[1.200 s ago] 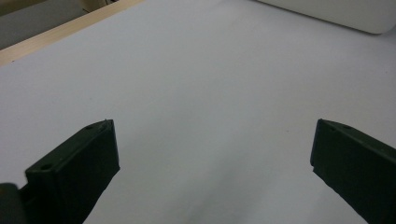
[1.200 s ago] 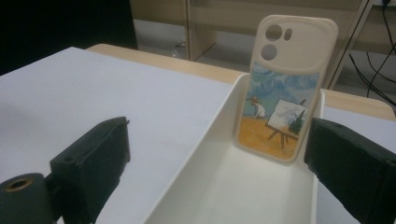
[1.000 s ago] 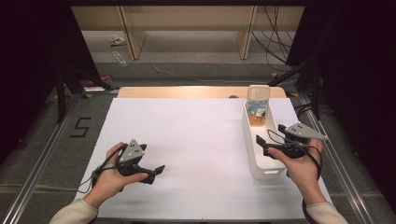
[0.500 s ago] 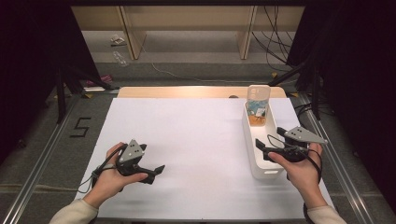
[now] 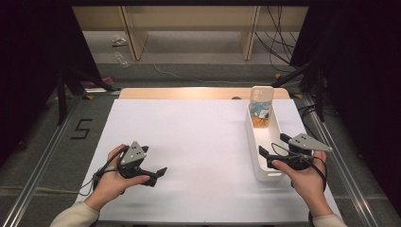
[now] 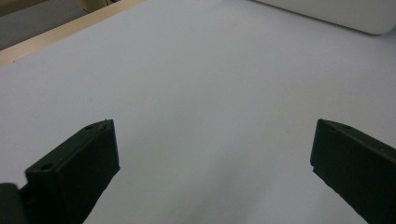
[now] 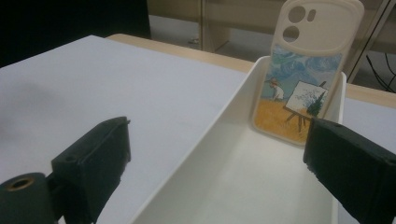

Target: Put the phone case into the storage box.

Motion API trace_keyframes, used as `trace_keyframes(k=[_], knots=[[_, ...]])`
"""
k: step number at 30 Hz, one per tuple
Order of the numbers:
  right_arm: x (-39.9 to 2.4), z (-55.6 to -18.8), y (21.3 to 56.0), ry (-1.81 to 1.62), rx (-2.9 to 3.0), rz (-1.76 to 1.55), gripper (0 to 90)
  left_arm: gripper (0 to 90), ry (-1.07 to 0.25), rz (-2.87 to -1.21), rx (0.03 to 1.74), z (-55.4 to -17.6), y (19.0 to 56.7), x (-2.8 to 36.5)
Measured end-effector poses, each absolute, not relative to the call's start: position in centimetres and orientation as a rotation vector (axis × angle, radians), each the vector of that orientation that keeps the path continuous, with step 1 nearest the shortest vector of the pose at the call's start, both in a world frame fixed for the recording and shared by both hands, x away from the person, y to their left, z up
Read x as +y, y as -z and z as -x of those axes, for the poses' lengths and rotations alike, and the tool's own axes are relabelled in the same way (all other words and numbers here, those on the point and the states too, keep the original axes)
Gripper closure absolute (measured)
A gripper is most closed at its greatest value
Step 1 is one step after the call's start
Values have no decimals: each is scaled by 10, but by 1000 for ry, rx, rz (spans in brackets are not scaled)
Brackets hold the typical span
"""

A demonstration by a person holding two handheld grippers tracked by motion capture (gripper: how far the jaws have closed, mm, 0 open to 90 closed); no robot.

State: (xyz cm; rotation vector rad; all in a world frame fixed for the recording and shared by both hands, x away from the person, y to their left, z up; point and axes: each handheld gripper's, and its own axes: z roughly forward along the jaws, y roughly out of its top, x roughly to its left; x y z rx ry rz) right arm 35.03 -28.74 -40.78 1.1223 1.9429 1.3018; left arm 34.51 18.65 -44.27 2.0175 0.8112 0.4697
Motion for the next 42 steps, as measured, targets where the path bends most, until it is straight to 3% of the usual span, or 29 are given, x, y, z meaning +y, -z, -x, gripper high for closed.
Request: trace_keyframes(k=[42], knots=[[-292, -340, 412, -1352, 1907, -1098, 84, 6, -464, -2017, 810, -346, 443, 186]])
